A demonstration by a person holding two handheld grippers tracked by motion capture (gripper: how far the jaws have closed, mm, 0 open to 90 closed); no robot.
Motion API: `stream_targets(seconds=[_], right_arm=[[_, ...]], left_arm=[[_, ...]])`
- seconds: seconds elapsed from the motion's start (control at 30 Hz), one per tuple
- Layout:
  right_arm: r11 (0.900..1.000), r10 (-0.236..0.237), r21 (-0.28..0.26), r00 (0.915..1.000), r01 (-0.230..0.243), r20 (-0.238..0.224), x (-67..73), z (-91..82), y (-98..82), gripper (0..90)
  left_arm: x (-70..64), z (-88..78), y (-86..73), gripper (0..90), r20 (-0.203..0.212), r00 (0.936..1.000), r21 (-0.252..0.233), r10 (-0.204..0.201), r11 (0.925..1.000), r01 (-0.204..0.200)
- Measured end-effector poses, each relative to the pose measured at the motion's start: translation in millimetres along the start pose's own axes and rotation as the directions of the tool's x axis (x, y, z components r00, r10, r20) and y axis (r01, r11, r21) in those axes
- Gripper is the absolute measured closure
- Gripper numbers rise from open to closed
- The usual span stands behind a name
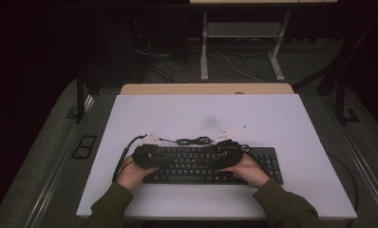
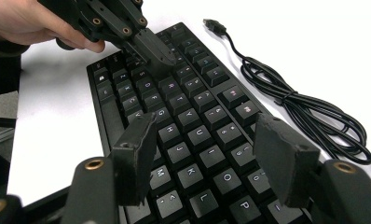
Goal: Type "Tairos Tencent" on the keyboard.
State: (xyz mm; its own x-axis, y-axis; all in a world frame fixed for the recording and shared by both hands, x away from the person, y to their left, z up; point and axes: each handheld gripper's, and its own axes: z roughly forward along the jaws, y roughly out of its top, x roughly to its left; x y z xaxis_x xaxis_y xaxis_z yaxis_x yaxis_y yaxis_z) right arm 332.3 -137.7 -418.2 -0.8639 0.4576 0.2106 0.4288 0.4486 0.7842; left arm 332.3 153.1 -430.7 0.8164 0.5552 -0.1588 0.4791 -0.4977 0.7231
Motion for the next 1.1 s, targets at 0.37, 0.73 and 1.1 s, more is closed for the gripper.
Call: stream_targets(seconds=[0.37, 0.73, 1.1], right_arm=[[1.0, -0.003, 0.001, 1.0, 0.003, 0.001, -0.1, -0.2, 0.2, 39.0], [1.0, 0.006, -0.004, 1.0, -0.006, -0.003, 0.4, 0.4, 0.4, 40.9], [1.0, 0.011, 0.005, 0.9998, -0.011, -0.014, 3.4, 2.4, 1.3, 60.6]], left_arm=[[0.7, 2.1, -1.2, 89.5, 0.003, 1.0, 0.012, -0.001, 0.9999, 0.001], [-1.5, -6.1, 0.7, 89.1, 0.005, 0.9999, -0.036, -0.011, 0.9993, 0.011], [-5.5, -11.1, 0.9, 63.1, -0.019, 0.9997, -0.066, -0.018, 0.9977, 0.016]])
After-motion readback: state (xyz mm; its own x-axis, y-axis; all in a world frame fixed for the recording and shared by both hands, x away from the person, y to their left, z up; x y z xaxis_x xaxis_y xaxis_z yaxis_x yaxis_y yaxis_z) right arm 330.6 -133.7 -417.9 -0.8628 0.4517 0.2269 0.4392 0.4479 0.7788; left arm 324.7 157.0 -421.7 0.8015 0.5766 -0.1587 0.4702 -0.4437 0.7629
